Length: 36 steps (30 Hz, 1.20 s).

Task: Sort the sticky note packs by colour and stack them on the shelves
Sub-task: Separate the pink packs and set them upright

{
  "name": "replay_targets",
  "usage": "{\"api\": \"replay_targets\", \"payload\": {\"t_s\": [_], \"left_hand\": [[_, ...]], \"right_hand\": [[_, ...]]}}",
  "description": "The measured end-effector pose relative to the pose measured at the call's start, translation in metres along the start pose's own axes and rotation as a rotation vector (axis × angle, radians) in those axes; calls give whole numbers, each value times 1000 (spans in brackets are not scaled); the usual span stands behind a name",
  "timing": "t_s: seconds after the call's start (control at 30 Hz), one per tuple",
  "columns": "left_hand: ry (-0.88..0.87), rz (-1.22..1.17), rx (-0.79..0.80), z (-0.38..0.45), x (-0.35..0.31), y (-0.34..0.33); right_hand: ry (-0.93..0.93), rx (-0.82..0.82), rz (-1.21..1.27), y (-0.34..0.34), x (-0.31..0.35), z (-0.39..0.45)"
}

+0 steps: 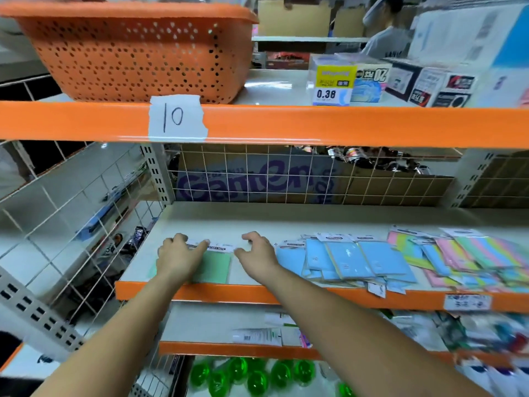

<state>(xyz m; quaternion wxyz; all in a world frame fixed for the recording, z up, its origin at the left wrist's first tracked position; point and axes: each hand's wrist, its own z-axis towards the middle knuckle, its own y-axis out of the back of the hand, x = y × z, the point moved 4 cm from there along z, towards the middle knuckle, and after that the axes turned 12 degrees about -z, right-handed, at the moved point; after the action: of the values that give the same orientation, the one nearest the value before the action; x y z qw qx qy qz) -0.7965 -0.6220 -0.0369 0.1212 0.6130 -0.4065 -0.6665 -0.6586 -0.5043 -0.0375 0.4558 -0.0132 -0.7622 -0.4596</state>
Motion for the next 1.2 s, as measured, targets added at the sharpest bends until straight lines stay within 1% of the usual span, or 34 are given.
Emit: {"api": "replay_targets", "payload": {"t_s": [0.23, 0.37, 0.53, 0.63, 0.73, 0.9, 1.03, 1.2], "left_hand": [[-202, -122, 85, -47, -72, -40], [-271, -177, 111, -88, -123, -66], [-363, -205, 160, -147, -186, -106], [-379, -210, 215, -186, -216, -139], [-373, -222, 310, -225, -242, -180], [-383, -212, 424, -283, -279, -248], [-433, -212, 474, -324, -313, -290], [-471, -233, 546, -367, -363, -338]], "right_hand": [[39, -202, 137, 68, -17, -23], [23, -291, 165, 115, -47, -42], [2, -395, 187, 184, -108, -67], [-36, -429, 185, 220, -152, -83], [-98, -426, 161, 252, -196, -102], [-140, -446, 167, 303, -264, -136], [-171, -474, 129, 343, -313, -157], [-215, -531, 151, 394, -367, -180]]}}
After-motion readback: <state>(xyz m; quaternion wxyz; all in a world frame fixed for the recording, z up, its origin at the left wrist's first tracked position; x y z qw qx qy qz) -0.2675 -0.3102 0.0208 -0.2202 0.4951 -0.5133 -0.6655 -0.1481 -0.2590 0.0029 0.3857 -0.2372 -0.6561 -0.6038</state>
